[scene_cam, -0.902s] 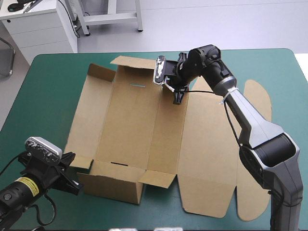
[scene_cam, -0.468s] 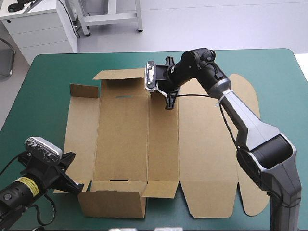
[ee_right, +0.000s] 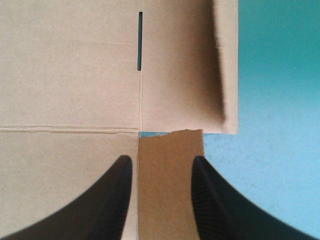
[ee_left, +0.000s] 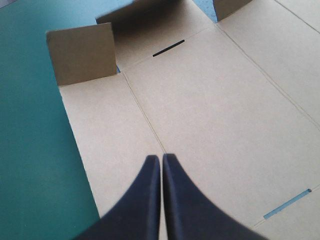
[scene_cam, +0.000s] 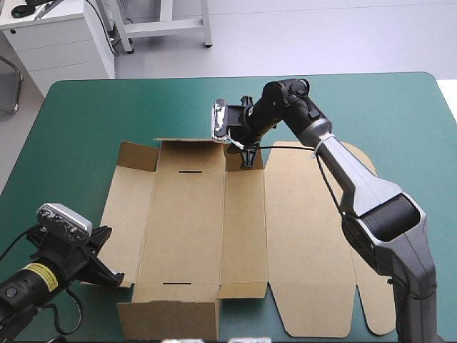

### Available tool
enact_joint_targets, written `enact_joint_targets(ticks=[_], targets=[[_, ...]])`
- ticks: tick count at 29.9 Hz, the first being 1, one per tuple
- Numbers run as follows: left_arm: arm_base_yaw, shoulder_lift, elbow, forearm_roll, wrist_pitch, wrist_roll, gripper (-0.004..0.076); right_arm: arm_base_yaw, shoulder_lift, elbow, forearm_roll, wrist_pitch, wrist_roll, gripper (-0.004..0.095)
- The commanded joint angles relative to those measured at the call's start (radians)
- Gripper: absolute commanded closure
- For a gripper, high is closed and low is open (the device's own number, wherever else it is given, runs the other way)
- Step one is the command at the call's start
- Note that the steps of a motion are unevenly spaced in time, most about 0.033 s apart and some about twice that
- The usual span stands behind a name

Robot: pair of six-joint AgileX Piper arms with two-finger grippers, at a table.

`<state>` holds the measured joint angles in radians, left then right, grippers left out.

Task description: Fold the box

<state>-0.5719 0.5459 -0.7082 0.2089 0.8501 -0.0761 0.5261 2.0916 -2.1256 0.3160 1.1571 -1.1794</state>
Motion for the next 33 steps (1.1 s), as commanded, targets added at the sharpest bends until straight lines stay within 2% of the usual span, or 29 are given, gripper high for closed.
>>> enact_joint_targets(ticks=[1, 6, 10, 13, 15, 18, 19, 22, 26, 30, 33], targets=[[-0.008, 0.005, -0.036, 0.013, -0.056, -0.005, 0.0731, -0.001, -0.064, -0.034, 0.023, -0.027, 0.014, 0.0379], [-0.008, 0.005, -0.036, 0.013, -0.051, -0.005, 0.0731, -0.001, -0.064, -0.036, 0.023, -0.009, 0.056, 0.0372], [-0.008, 0.005, -0.036, 0.013, -0.051, -0.005, 0.0731, -0.002, -0.064, -0.057, 0.019, 0.025, 0.189, 0.0396], [-0.008, 0.005, -0.036, 0.014, -0.051, -0.005, 0.0731, -0.002, -0.064, -0.097, -0.009, 0.08, 0.314, 0.051], [-0.008, 0.005, -0.036, 0.02, -0.051, -0.005, 0.0731, -0.002, -0.066, -0.126, -0.069, 0.097, 0.388, 0.0649], [-0.008, 0.005, -0.036, 0.035, -0.051, -0.005, 0.0731, -0.002, -0.066, -0.165, -0.226, 0.095, 0.553, 0.0885], [-0.008, 0.005, -0.036, 0.035, -0.051, -0.005, 0.0731, -0.002, -0.066, -0.174, -0.269, 0.095, 0.593, 0.0931], [-0.008, 0.005, -0.036, 0.035, -0.055, -0.005, 0.0731, -0.004, -0.072, -0.184, -0.44, 0.095, 0.761, 0.0927], [-0.008, 0.005, -0.036, 0.035, -0.067, -0.005, 0.0731, -0.012, -0.084, -0.184, -0.6, 0.095, 0.929, 0.0927], [-0.008, 0.005, -0.036, 0.035, -0.067, -0.008, 0.0731, -0.063, -0.112, -0.182, -0.602, 0.097, 1.032, 0.0927], [-0.008, 0.005, -0.047, 0.035, -0.067, -0.015, 0.0731, -0.131, -0.141, -0.168, -0.53, 0.097, 1.059, 0.0928]])
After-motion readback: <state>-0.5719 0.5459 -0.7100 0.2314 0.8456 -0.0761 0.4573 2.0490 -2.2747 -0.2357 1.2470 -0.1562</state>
